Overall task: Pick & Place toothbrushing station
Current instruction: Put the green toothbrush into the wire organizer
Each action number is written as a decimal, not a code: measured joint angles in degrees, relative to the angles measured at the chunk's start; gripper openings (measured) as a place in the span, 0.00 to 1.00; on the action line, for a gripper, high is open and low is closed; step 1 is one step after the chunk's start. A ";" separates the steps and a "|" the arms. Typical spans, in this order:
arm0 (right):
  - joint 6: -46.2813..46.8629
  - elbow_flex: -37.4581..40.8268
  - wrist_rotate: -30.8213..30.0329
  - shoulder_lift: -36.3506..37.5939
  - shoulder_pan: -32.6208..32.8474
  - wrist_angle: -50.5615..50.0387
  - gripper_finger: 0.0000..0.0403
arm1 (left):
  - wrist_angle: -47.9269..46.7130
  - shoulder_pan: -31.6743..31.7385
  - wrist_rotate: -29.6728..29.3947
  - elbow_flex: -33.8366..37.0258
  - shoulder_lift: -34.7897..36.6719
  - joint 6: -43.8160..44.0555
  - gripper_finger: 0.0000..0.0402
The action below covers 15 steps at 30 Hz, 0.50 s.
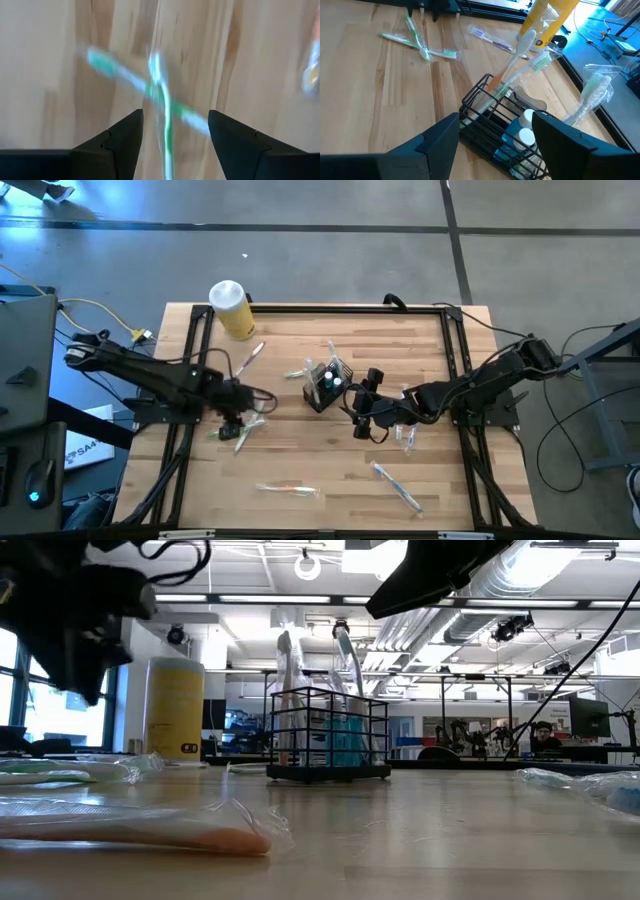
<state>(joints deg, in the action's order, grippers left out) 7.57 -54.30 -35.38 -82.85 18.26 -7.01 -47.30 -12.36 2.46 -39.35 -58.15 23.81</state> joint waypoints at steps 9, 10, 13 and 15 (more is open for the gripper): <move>0.13 0.00 0.42 0.00 0.00 0.33 0.60 | -1.41 -4.15 -0.67 0.00 -6.59 7.00 0.54; 0.13 0.00 0.87 0.00 0.00 0.34 0.60 | -1.51 -4.19 -1.04 0.00 -7.59 9.02 0.54; 0.15 0.00 1.34 0.00 0.00 0.29 0.60 | -1.27 -4.13 -1.05 0.00 -11.12 10.87 0.54; 0.15 0.00 1.34 0.00 0.00 0.34 0.60 | -0.20 -4.15 -0.91 0.02 -13.44 9.59 0.54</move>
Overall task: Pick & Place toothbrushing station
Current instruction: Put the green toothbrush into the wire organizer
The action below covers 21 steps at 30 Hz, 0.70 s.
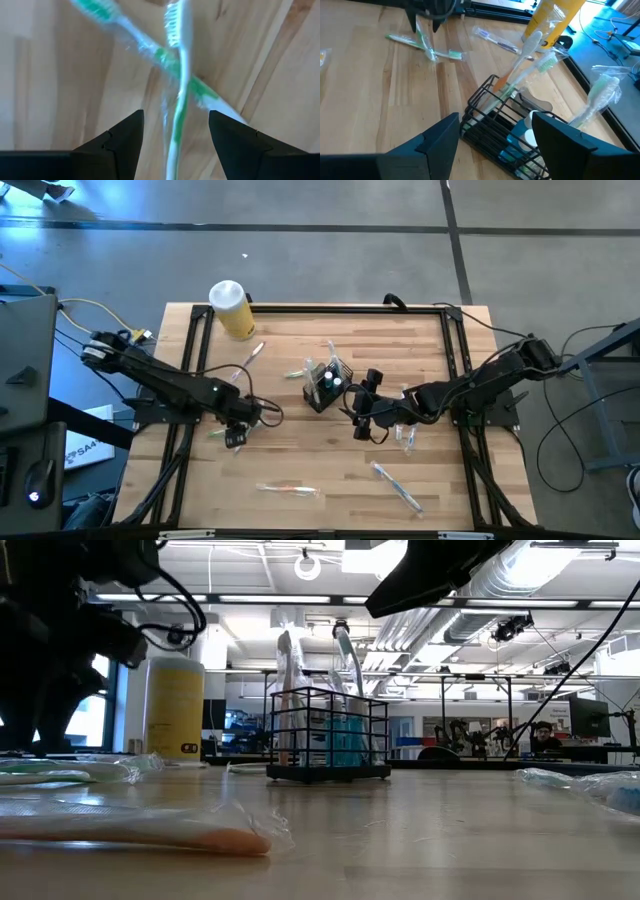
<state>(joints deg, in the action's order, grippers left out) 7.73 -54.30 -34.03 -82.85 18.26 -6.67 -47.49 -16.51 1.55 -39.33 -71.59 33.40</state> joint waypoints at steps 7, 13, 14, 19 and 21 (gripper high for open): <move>0.00 0.00 -0.02 0.00 0.00 -0.01 0.60 | 4.44 0.00 1.34 0.00 -4.20 -2.95 0.54; 0.00 0.00 -0.02 0.00 0.00 -0.01 0.60 | 5.29 0.02 2.40 0.00 -6.89 -0.59 0.54; -0.02 0.00 -0.01 0.00 0.00 -0.01 0.60 | 5.84 0.02 2.46 0.00 -7.05 -0.64 0.54; 0.00 0.00 -0.03 0.00 0.00 -0.01 0.60 | 6.11 0.02 2.46 0.00 -7.08 -0.83 0.50; -0.02 0.00 -0.03 0.00 0.00 -0.01 0.60 | 6.04 0.02 2.48 0.00 -7.08 -0.83 0.45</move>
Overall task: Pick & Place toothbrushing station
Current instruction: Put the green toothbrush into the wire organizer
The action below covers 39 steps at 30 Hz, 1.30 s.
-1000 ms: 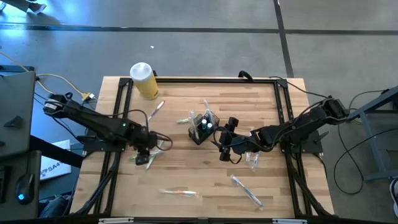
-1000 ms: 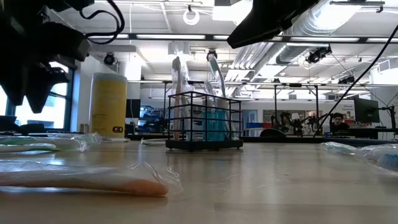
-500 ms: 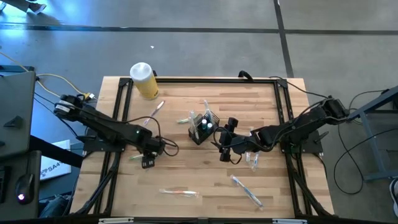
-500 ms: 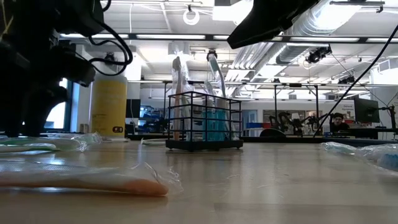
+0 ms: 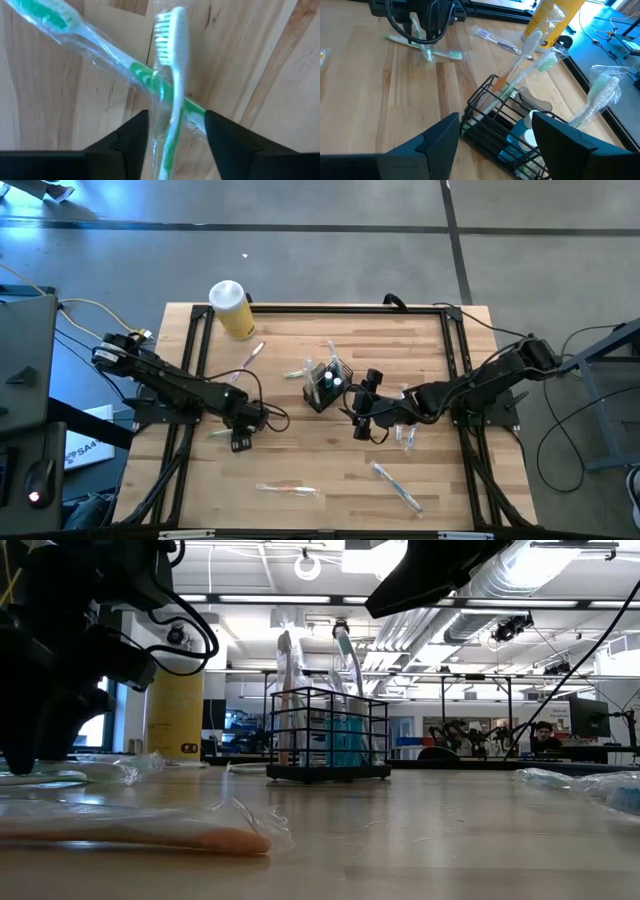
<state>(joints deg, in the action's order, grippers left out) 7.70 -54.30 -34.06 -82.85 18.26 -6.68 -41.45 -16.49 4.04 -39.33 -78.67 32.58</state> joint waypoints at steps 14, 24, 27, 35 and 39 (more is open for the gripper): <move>-0.20 0.00 0.00 0.00 0.00 0.00 0.60 | 0.02 4.61 4.44 -0.10 0.02 -8.30 0.07; -0.21 0.00 0.00 0.00 0.00 0.00 0.60 | -12.97 4.48 -2.48 -10.40 0.02 -10.71 0.02; -0.20 0.00 0.00 0.00 0.00 0.00 0.60 | -13.14 4.48 -5.62 -14.26 0.02 -13.59 0.03; -0.22 0.00 0.11 0.00 0.00 -0.26 0.60 | -10.22 4.50 -20.87 -20.51 1.34 -23.31 0.02; -0.13 0.00 1.07 0.00 -0.01 -0.99 0.60 | -10.62 4.50 -24.30 -22.13 5.15 -23.97 0.03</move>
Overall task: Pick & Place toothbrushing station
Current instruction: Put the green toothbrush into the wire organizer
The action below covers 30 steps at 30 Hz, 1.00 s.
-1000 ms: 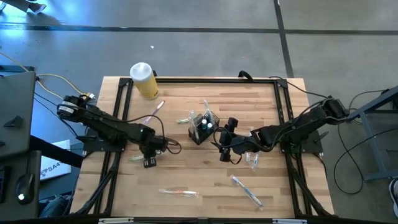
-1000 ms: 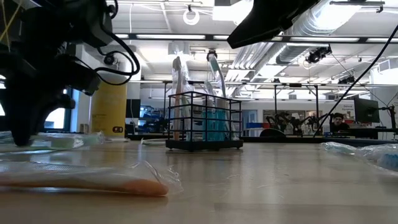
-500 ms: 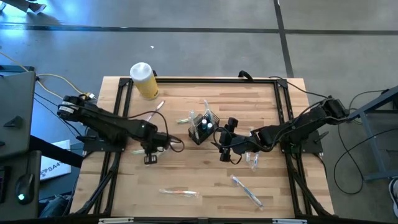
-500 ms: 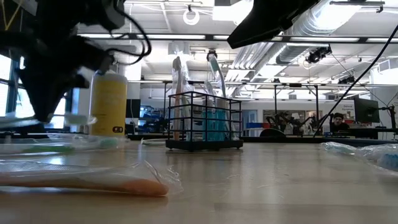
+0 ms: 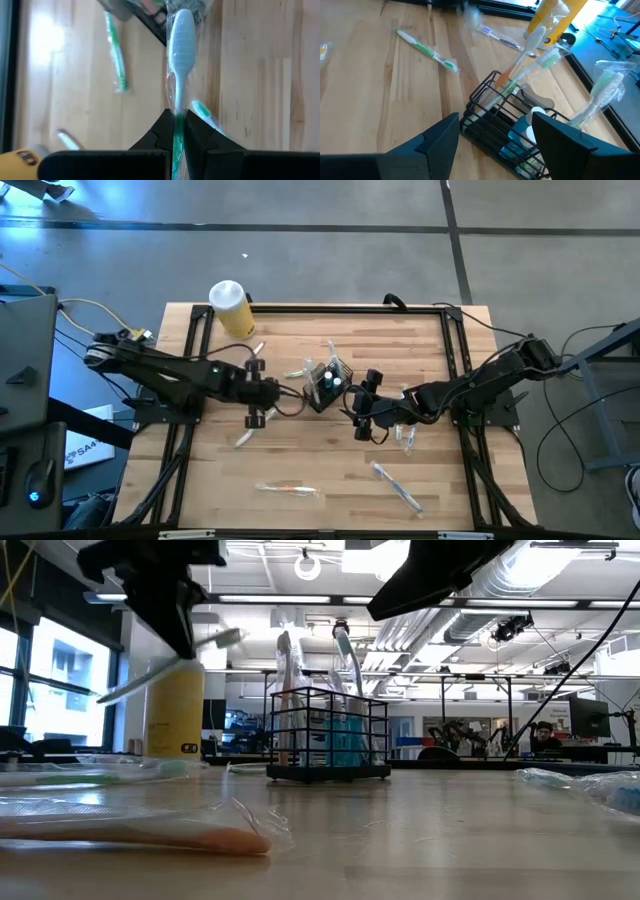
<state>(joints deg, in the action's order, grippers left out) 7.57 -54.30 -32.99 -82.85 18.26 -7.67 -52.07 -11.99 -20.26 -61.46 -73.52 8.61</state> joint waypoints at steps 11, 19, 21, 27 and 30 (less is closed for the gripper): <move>0.13 0.00 0.16 0.00 -0.02 -0.08 0.60 | 31.23 -5.00 6.78 3.61 13.26 -10.11 0.02; 0.13 0.00 0.15 0.00 -0.01 0.60 0.60 | 65.90 -2.13 9.73 18.71 12.02 -20.64 0.02; 0.01 0.00 0.15 0.00 0.00 0.60 0.60 | 71.99 0.10 11.10 22.46 11.63 -21.40 0.02; -0.16 0.00 0.15 0.00 0.01 0.55 0.60 | 84.17 10.23 21.62 27.29 11.74 -16.68 0.02; -0.26 0.00 0.16 0.00 0.01 0.45 0.60 | 85.35 14.19 26.71 27.64 11.19 -13.20 0.02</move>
<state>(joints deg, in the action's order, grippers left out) 7.32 -54.30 -32.83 -82.85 18.26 -7.22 33.28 2.19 6.44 -33.82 -62.33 -4.59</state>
